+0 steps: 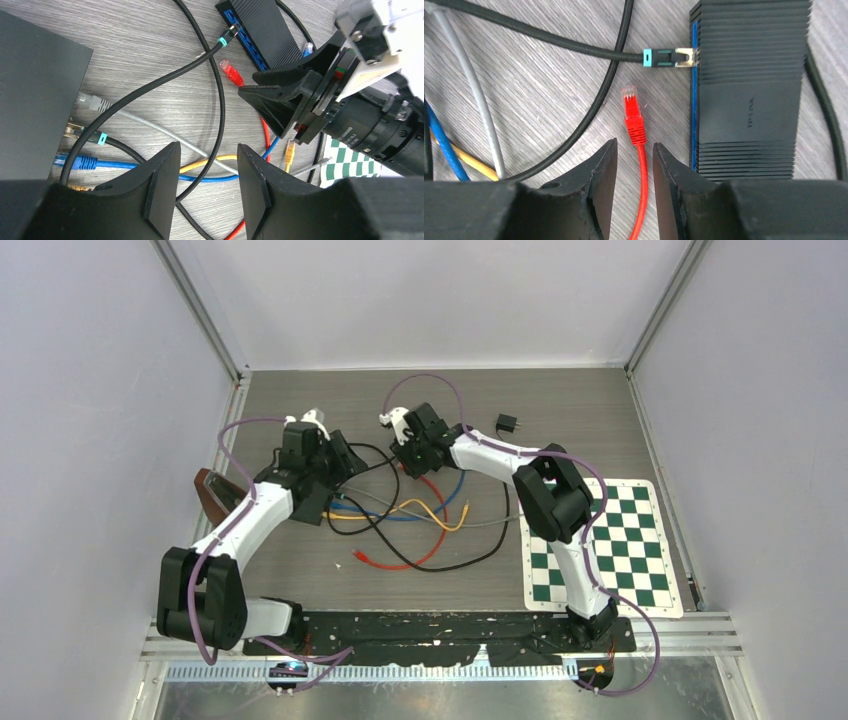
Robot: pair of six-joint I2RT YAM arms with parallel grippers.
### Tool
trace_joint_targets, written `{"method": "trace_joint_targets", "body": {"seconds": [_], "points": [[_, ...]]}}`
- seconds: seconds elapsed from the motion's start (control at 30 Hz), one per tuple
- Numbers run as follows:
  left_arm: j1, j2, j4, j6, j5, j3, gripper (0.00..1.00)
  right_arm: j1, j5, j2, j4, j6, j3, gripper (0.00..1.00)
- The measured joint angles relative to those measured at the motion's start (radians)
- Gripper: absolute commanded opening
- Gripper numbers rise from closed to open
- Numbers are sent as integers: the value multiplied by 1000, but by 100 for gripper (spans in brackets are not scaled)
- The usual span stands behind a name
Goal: Insert the plug into the switch port
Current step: Pick up the connector from the center of the board.
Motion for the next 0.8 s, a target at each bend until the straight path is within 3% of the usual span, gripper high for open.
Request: {"method": "trace_joint_targets", "body": {"seconds": [0.47, 0.53, 0.63, 0.8], "points": [[20, -4, -19, 8, 0, 0, 48, 0, 12, 94, -34, -20, 106, 40], [21, -7, -22, 8, 0, 0, 48, 0, 12, 94, -35, -21, 106, 34], [22, -13, -24, 15, 9, 0, 48, 1, 11, 94, -38, -21, 106, 16], [24, -11, -12, 81, 110, 13, 48, -2, -19, 55, 16, -34, 31, 10]]}}
